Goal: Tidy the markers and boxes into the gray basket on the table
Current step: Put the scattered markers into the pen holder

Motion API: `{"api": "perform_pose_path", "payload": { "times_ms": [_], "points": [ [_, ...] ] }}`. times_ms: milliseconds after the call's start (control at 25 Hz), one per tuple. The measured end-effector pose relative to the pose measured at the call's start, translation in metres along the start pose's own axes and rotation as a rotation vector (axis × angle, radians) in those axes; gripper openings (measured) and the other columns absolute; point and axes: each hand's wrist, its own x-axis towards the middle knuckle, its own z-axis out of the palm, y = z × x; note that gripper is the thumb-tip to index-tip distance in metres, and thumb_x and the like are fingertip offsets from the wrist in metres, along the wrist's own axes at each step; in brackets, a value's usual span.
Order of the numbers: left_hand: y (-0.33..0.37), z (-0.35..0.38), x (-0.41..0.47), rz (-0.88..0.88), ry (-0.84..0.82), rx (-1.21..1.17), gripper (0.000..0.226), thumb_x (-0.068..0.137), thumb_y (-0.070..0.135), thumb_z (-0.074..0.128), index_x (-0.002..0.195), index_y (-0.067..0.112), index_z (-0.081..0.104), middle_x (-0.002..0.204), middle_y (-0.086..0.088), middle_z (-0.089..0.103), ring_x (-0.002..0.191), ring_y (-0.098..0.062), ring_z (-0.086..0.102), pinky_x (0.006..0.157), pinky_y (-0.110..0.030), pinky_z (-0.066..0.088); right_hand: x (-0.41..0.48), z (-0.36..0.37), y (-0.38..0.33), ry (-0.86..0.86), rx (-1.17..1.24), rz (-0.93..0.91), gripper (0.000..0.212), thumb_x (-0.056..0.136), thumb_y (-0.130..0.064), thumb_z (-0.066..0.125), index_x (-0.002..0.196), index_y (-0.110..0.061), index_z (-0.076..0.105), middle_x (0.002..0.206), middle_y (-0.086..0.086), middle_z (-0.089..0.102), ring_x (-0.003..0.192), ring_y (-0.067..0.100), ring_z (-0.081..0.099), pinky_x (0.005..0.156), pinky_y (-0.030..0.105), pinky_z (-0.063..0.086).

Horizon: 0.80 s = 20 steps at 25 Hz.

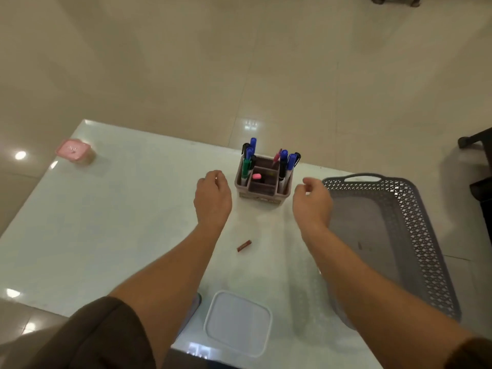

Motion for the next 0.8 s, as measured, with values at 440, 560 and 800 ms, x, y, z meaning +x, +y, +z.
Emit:
{"api": "perform_pose_path", "payload": {
  "times_ms": [440,560,800],
  "points": [
    [0.005,0.014,0.073,0.299,-0.361,0.374,0.030,0.096,0.037,0.054,0.090,0.018,0.077,0.073,-0.003,0.073,0.070,-0.027,0.069,0.073,-0.040,0.058,0.043,0.022,-0.009,-0.145,-0.268,0.019,0.013,0.089,-0.021,0.066,0.083,-0.014,0.076,0.069,0.002,0.066,0.058,0.011,0.056,0.048,0.018,0.035],
    [0.025,0.006,0.069,0.400,-0.272,0.458,0.032,0.095,0.031,0.055,0.084,0.012,0.077,0.070,-0.006,0.071,0.067,-0.029,0.064,0.063,-0.036,0.051,0.045,0.017,-0.016,-0.124,-0.235,-0.013,0.014,0.087,-0.022,0.067,0.078,-0.013,0.075,0.065,0.000,0.064,0.057,0.014,0.056,0.043,0.017,0.032],
    [0.098,-0.023,0.018,0.430,-0.255,0.247,0.030,0.096,0.033,0.058,0.085,0.015,0.079,0.068,-0.003,0.071,0.069,-0.025,0.067,0.069,-0.043,0.056,0.045,-0.059,-0.032,-0.056,-0.138,-0.142,0.016,0.080,-0.025,0.067,0.081,-0.014,0.079,0.065,0.002,0.072,0.065,0.020,0.070,0.061,0.034,0.058]
  ]
}}
